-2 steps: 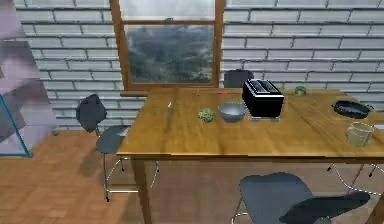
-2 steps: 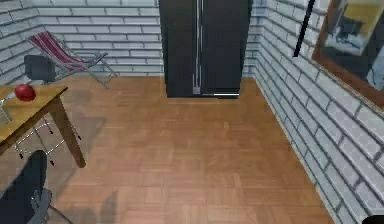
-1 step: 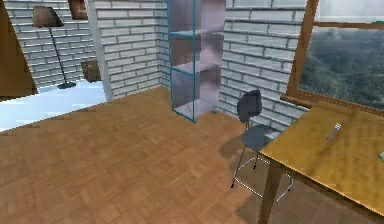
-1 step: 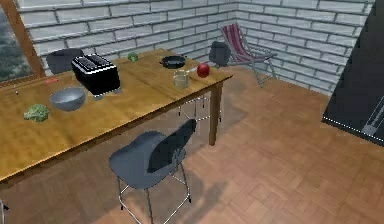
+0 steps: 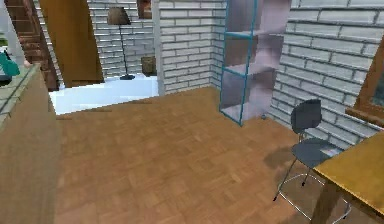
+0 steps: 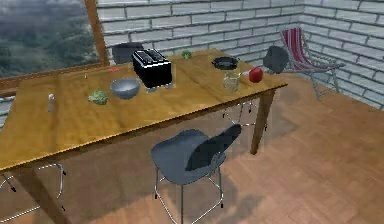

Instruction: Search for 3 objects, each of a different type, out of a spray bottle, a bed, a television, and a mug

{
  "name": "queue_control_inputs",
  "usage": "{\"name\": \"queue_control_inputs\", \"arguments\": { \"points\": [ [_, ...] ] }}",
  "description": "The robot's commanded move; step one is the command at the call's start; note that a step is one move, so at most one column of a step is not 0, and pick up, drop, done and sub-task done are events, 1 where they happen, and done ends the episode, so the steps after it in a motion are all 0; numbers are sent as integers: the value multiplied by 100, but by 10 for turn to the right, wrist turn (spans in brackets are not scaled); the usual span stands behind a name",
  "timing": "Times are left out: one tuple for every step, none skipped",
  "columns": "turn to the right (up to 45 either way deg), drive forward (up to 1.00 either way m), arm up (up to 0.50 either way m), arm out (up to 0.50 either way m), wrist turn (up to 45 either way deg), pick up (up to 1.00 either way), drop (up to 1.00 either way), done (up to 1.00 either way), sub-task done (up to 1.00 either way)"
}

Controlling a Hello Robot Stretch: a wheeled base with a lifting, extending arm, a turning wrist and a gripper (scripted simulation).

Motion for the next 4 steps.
{"name": "queue_control_inputs", "arguments": {
  "points": [
    [0, 65, 0, 0, 0, 0, 0, 0, 0],
    [-330, 0, 0, 0, 0, 0, 0, 0, 0],
    [0, 100, 0, 0, 0, 0, 0, 0, 0],
    [0, 100, 0, 0, 0, 0, 0, 0, 0]
  ]
}}
